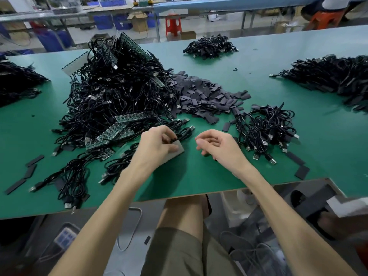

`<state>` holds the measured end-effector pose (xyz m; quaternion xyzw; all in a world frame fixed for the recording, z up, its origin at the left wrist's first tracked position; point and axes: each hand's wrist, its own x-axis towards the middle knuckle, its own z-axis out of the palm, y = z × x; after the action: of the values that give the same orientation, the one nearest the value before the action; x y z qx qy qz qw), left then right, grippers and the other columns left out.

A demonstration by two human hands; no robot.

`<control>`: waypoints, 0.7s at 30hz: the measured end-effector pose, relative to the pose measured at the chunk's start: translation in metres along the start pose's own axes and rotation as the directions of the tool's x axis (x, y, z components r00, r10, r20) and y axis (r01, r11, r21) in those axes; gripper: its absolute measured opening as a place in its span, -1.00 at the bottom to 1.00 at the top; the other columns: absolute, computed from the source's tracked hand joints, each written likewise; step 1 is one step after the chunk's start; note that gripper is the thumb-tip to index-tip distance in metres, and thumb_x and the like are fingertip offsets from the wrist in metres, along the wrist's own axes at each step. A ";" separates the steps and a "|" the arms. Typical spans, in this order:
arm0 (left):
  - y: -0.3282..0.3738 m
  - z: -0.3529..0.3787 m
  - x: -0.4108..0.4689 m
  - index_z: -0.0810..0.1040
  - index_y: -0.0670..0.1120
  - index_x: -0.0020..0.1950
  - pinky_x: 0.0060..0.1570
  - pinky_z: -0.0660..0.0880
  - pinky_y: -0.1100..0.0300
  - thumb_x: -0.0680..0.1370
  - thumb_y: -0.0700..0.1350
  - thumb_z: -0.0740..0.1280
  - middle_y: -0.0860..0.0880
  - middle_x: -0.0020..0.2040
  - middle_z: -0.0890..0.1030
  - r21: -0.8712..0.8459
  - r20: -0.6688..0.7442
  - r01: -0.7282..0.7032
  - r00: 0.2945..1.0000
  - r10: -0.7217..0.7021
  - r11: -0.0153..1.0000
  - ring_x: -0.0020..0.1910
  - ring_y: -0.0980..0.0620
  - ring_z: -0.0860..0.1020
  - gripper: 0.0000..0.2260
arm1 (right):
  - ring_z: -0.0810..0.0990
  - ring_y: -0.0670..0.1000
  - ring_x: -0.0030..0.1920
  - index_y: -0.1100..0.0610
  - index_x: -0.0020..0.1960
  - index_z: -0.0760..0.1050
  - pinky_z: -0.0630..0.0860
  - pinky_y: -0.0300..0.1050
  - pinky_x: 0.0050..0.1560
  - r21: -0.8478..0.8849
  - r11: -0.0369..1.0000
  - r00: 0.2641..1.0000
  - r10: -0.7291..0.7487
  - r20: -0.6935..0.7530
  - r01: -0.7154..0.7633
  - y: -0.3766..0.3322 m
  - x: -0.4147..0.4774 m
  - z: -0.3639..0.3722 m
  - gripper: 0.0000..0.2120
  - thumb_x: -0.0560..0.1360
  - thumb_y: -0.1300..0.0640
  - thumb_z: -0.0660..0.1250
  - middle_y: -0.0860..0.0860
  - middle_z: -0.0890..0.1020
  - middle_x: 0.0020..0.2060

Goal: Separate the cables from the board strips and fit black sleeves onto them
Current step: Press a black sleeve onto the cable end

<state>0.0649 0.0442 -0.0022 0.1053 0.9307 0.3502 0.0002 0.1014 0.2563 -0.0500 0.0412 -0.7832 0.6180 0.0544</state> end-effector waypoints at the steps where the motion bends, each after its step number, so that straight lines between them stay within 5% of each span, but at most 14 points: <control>1: 0.003 0.007 0.000 0.64 0.04 -0.08 -0.26 0.41 0.42 0.41 -0.16 0.61 0.07 -0.21 0.59 -0.047 -0.019 -0.030 0.999 0.029 0.998 -0.22 0.14 0.55 -0.79 | 0.67 -0.04 -0.19 0.09 0.05 0.66 0.53 -0.33 -0.19 -0.014 1.000 1.000 -0.015 0.021 0.015 0.000 0.000 0.000 -0.93 0.57 0.13 0.47 0.03 0.72 -0.14; 5: 0.010 0.029 0.000 0.67 0.04 -0.04 -0.23 0.41 0.46 0.45 -0.15 0.57 0.13 -0.20 0.63 -0.116 -0.042 -0.131 0.991 0.126 0.985 -0.23 0.24 0.54 -0.84 | 0.68 0.09 -0.04 0.10 0.07 0.67 0.63 -0.10 0.07 -0.072 0.996 0.999 -0.042 0.033 0.044 0.001 0.001 0.000 -0.87 0.52 0.20 0.51 0.04 0.72 -0.08; 13: 0.011 0.031 -0.003 0.69 0.02 -0.03 -0.21 0.48 0.37 0.49 -0.11 0.55 0.10 -0.19 0.67 -0.162 -0.039 -0.164 0.986 0.160 0.973 -0.22 0.20 0.59 -0.89 | 0.67 -0.02 -0.29 0.15 -0.07 0.65 0.62 -0.08 -0.12 -0.112 0.994 1.000 0.009 -0.017 -0.011 0.003 0.002 0.002 -0.92 0.50 0.18 0.54 0.07 0.71 -0.24; 21: 0.023 0.034 0.001 0.72 -0.05 -0.08 -0.36 0.37 0.44 0.45 -0.13 0.58 0.06 -0.27 0.65 -0.215 -0.005 -0.037 0.999 0.037 0.976 -0.30 0.20 0.55 -0.91 | 0.53 -0.09 -0.26 0.20 -0.09 0.61 0.52 -0.17 -0.14 -0.150 0.988 0.999 0.029 -0.017 -0.031 0.000 0.000 0.000 -0.91 0.52 0.22 0.51 0.03 0.67 -0.22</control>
<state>0.0711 0.0835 -0.0133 0.1217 0.8853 0.4487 0.0045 0.1013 0.2559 -0.0503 0.0208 -0.8277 0.5582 0.0536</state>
